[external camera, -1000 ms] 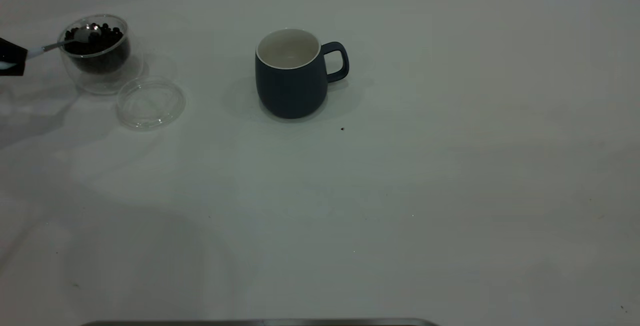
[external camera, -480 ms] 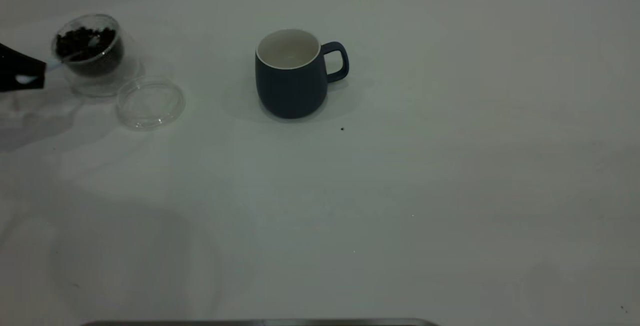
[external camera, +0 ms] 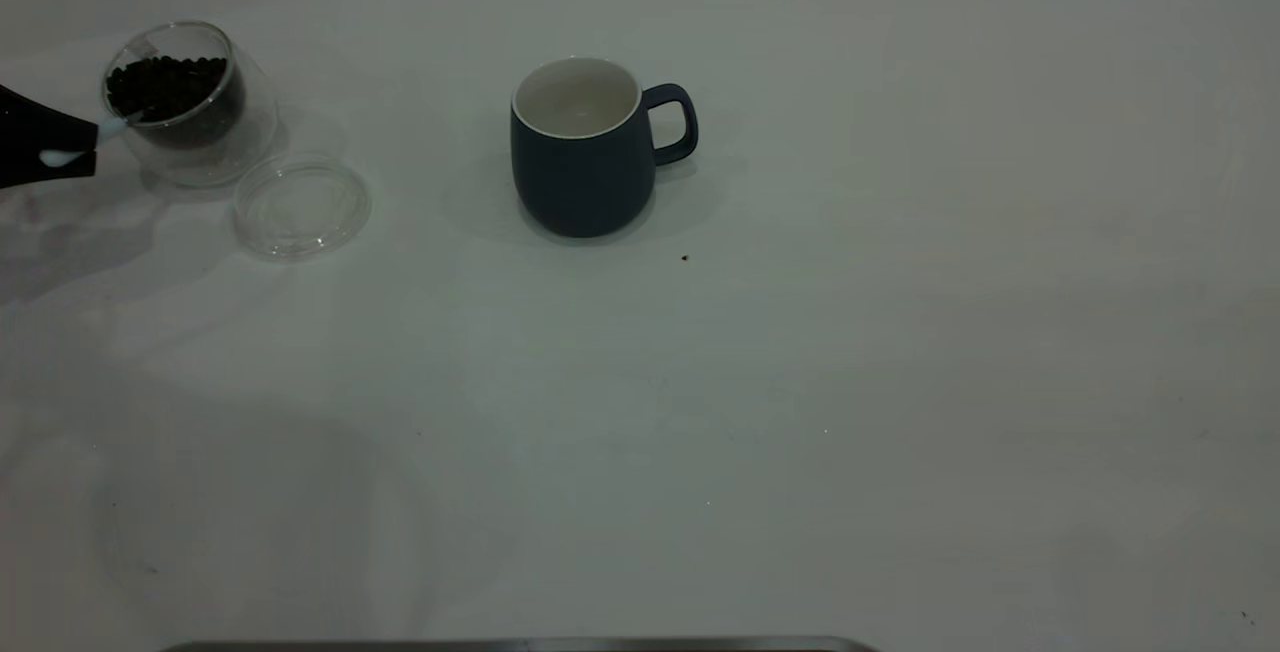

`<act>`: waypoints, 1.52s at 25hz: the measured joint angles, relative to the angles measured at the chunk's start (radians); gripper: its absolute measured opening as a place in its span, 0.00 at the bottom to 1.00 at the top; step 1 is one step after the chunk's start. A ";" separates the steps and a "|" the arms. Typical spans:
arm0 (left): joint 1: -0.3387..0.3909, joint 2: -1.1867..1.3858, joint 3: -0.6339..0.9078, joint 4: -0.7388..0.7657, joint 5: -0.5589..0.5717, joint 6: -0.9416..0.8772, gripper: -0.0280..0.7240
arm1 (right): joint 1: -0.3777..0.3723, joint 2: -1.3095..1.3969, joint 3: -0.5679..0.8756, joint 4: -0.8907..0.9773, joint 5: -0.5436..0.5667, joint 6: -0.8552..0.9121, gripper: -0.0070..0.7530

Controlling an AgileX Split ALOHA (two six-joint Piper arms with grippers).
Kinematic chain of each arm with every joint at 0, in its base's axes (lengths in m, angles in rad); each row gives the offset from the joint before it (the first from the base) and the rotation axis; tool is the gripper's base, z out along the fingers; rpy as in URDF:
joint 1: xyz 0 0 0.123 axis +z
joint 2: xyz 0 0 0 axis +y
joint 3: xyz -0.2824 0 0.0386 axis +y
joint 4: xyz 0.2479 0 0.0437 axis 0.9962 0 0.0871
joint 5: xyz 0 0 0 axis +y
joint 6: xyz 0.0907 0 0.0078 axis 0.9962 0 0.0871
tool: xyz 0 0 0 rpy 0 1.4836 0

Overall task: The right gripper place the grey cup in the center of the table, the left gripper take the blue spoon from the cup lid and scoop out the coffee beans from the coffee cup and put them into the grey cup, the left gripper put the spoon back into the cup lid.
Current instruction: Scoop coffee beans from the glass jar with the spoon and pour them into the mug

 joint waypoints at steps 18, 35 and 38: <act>0.000 -0.011 0.000 -0.014 -0.003 -0.013 0.21 | 0.000 0.000 0.000 0.000 0.000 0.000 0.61; 0.000 -0.056 0.000 0.001 -0.008 -0.026 0.21 | 0.000 0.000 0.000 0.000 0.000 0.000 0.61; 0.000 -0.058 0.000 0.002 -0.008 -0.031 0.21 | 0.000 0.000 0.000 0.000 0.000 0.000 0.61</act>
